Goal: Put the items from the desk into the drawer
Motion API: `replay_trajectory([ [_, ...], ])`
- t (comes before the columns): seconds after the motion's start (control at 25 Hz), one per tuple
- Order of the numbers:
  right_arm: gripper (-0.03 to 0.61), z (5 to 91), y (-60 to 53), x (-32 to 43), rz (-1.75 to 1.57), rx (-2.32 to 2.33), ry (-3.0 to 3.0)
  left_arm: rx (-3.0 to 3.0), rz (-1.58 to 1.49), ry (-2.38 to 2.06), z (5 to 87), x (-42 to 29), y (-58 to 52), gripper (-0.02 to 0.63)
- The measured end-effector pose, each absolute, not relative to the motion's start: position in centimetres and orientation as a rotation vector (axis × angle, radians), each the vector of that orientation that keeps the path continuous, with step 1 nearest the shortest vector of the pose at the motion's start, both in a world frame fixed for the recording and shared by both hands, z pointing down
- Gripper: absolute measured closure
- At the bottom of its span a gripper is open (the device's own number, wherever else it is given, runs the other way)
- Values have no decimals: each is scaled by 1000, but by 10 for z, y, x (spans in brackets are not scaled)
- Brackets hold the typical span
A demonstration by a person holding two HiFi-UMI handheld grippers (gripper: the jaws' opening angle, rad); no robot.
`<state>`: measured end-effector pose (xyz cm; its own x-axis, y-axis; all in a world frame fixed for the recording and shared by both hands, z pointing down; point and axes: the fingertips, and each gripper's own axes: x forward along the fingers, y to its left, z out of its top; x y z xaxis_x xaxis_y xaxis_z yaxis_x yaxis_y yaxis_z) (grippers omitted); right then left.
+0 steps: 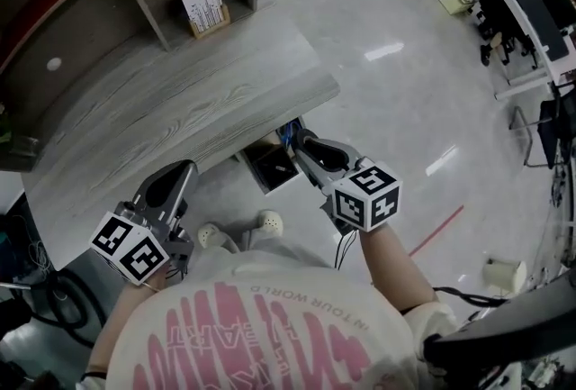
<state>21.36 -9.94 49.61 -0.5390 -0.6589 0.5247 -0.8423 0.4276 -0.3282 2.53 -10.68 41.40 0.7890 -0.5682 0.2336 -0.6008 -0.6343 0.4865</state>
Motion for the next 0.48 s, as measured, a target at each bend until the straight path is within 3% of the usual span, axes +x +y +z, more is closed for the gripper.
replay_trajectory([
  [0.48,479,600,-107,233,1019,1097,-2242,2343,87,-1035,431,34,-99,594],
])
